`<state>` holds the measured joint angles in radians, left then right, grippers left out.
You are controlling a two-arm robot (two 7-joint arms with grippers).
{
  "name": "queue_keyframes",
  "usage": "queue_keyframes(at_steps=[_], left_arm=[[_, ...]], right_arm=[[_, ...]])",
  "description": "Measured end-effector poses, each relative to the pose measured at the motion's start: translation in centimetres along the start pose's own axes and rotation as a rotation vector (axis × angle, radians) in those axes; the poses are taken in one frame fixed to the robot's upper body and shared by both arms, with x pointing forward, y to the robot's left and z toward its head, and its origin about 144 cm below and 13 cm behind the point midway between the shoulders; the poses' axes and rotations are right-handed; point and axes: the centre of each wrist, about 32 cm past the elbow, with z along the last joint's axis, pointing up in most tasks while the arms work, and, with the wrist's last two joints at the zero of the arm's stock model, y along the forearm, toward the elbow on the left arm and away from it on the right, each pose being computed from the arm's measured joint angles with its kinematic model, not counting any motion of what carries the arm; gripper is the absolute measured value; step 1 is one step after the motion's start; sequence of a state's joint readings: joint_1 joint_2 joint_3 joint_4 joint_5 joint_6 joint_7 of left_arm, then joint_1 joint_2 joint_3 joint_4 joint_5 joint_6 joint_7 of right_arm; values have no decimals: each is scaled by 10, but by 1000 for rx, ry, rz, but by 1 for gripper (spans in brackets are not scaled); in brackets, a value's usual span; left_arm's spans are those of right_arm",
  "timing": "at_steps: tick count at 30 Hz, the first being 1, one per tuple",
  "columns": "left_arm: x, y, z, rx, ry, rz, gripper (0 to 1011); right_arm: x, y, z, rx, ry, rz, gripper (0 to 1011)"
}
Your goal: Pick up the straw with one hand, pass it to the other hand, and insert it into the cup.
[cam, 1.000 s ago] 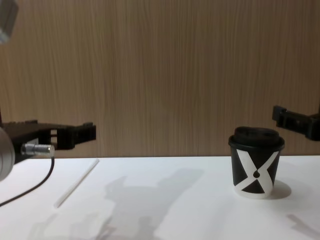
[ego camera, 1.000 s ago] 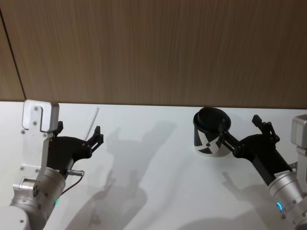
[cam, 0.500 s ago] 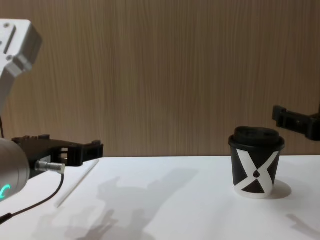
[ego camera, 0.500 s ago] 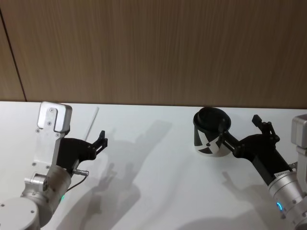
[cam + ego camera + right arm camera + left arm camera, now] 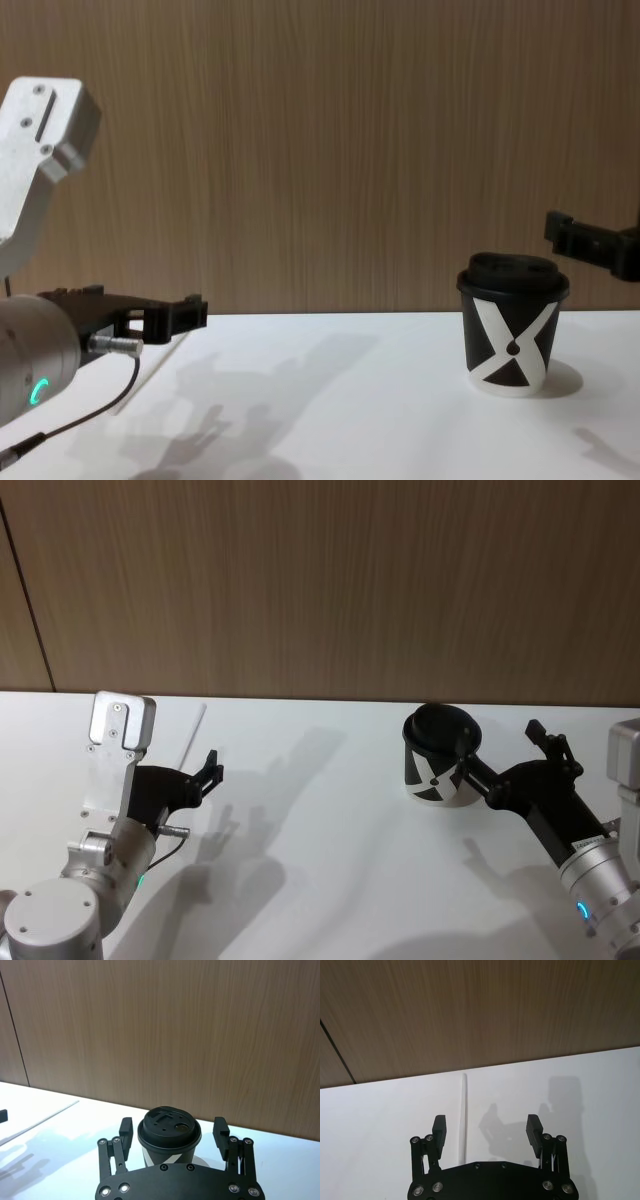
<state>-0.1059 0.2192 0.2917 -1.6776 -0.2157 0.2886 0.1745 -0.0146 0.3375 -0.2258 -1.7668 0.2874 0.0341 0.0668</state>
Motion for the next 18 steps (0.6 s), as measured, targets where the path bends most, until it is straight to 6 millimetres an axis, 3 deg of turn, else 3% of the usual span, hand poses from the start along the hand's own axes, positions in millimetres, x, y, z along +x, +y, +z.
queue_keyframes(at_steps=[18], left_arm=[[-7,-14,-10,28,69,84,1003]], right_arm=[[0,0,0,0,0,0,1001]])
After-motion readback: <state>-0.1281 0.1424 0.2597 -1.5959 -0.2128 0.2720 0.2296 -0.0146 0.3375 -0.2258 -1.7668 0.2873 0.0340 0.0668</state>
